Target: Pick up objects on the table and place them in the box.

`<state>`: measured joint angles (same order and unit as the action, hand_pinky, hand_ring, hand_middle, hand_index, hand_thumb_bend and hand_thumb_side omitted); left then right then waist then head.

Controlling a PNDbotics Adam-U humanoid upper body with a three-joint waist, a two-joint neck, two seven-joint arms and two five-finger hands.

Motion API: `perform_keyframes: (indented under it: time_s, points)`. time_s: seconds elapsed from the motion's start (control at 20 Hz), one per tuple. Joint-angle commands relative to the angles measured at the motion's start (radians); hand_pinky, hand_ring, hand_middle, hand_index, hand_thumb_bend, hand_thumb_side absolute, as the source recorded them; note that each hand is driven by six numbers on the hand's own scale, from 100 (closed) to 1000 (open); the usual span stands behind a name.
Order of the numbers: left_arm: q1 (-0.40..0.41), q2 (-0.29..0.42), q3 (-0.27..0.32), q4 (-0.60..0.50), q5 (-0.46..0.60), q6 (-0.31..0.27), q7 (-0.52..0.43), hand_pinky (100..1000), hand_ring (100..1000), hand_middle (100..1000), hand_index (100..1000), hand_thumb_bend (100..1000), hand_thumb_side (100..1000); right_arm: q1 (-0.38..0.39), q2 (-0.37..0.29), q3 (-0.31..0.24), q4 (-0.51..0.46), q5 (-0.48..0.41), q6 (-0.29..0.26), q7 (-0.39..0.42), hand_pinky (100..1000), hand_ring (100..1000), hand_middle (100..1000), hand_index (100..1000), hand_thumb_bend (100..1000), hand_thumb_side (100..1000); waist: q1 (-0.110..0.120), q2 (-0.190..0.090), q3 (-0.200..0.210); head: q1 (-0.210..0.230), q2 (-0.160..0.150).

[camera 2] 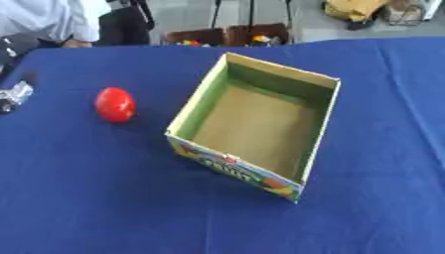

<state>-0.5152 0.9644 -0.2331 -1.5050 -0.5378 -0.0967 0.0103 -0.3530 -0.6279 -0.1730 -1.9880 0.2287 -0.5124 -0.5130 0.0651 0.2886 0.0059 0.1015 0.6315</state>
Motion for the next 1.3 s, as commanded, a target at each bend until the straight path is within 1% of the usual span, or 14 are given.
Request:
perform_keyframes:
  time_s: [0.05,0.1,0.15,0.3,0.35,0.4,0.45,0.5,0.55,0.7,0.9,1.1,1.2,1.3]
  points:
    - [-0.048,0.002,-0.006,0.052,-0.047,0.005,-0.046,717,912,948,1000,119,1000,-0.017,-0.017,-0.001,-0.012,-0.011,0.000,0.009,695,759,731,787,100,1000,0.001,-0.011,-0.002,0.015,-0.008]
    - [-0.063,-0.008,-0.009,0.072,-0.057,0.008,-0.059,717,911,947,1000,136,1000,-0.018,-0.017,0.001,-0.012,-0.012,0.000,0.011,695,759,731,787,100,1000,0.000,-0.010,-0.002,0.018,-0.009]
    - [-0.078,-0.017,-0.011,0.090,-0.065,0.011,-0.073,714,908,943,1000,199,1000,-0.018,-0.017,0.002,-0.012,-0.013,0.000,0.013,696,759,731,787,100,1000,0.000,-0.010,-0.002,0.019,-0.010]
    - [-0.123,-0.046,-0.015,0.144,-0.080,0.028,-0.116,719,909,939,1000,258,1000,-0.019,-0.016,0.004,-0.012,-0.015,0.000,0.018,696,759,731,786,100,1000,0.000,-0.010,-0.004,0.024,-0.012]
    - [-0.135,-0.055,-0.017,0.156,-0.084,0.030,-0.130,717,909,945,1000,319,1000,-0.019,-0.015,0.005,-0.012,-0.015,0.001,0.019,697,760,731,786,100,1000,0.000,-0.009,-0.005,0.025,-0.013]
    - [-0.146,-0.064,-0.020,0.167,-0.084,0.030,-0.145,714,908,945,1000,333,1000,-0.018,-0.014,0.005,-0.012,-0.015,0.003,0.020,697,760,731,786,100,1000,0.001,-0.009,-0.007,0.026,-0.013]
    - [-0.157,-0.073,-0.021,0.176,-0.083,0.029,-0.159,707,902,939,1000,384,1000,-0.018,-0.014,0.005,-0.012,-0.016,0.003,0.021,697,760,731,786,100,1000,0.001,-0.009,-0.008,0.027,-0.014]
    - [-0.167,-0.082,-0.021,0.184,-0.082,0.029,-0.174,704,900,937,1000,398,1000,-0.018,-0.014,0.006,-0.012,-0.015,0.003,0.021,697,760,731,785,100,1000,0.001,-0.008,-0.009,0.028,-0.015]
    - [-0.175,-0.088,-0.019,0.189,-0.080,0.028,-0.188,702,900,937,1000,453,1000,-0.018,-0.013,0.006,-0.012,-0.015,0.004,0.022,697,760,730,785,100,1000,0.001,-0.008,-0.009,0.029,-0.015]
    - [-0.205,-0.120,-0.019,0.213,-0.063,0.029,-0.232,681,889,928,1000,473,1000,-0.019,-0.011,0.008,-0.012,-0.016,0.006,0.024,698,760,730,784,100,1000,0.002,-0.007,-0.013,0.035,-0.019]
    - [-0.247,-0.154,-0.014,0.245,-0.060,0.035,-0.290,643,863,910,1000,463,1000,-0.021,-0.008,0.010,-0.012,-0.017,0.008,0.026,699,762,730,784,100,1000,0.005,-0.004,-0.018,0.042,-0.025]
    - [-0.289,-0.185,-0.003,0.286,-0.076,0.037,-0.348,648,865,912,1000,470,1000,-0.024,-0.005,0.014,-0.012,-0.017,0.009,0.030,699,762,730,784,100,1000,0.007,0.002,-0.028,0.051,-0.031]
    - [-0.309,-0.200,0.002,0.312,-0.089,0.031,-0.375,644,864,912,1000,466,980,-0.027,-0.005,0.016,-0.012,-0.018,0.009,0.032,700,762,730,784,100,1000,0.009,0.006,-0.034,0.057,-0.036]
    - [-0.326,-0.214,0.009,0.334,-0.101,0.022,-0.404,634,863,922,1000,463,918,-0.031,-0.003,0.018,-0.012,-0.018,0.009,0.034,700,763,729,784,100,1000,0.010,0.011,-0.040,0.063,-0.041]
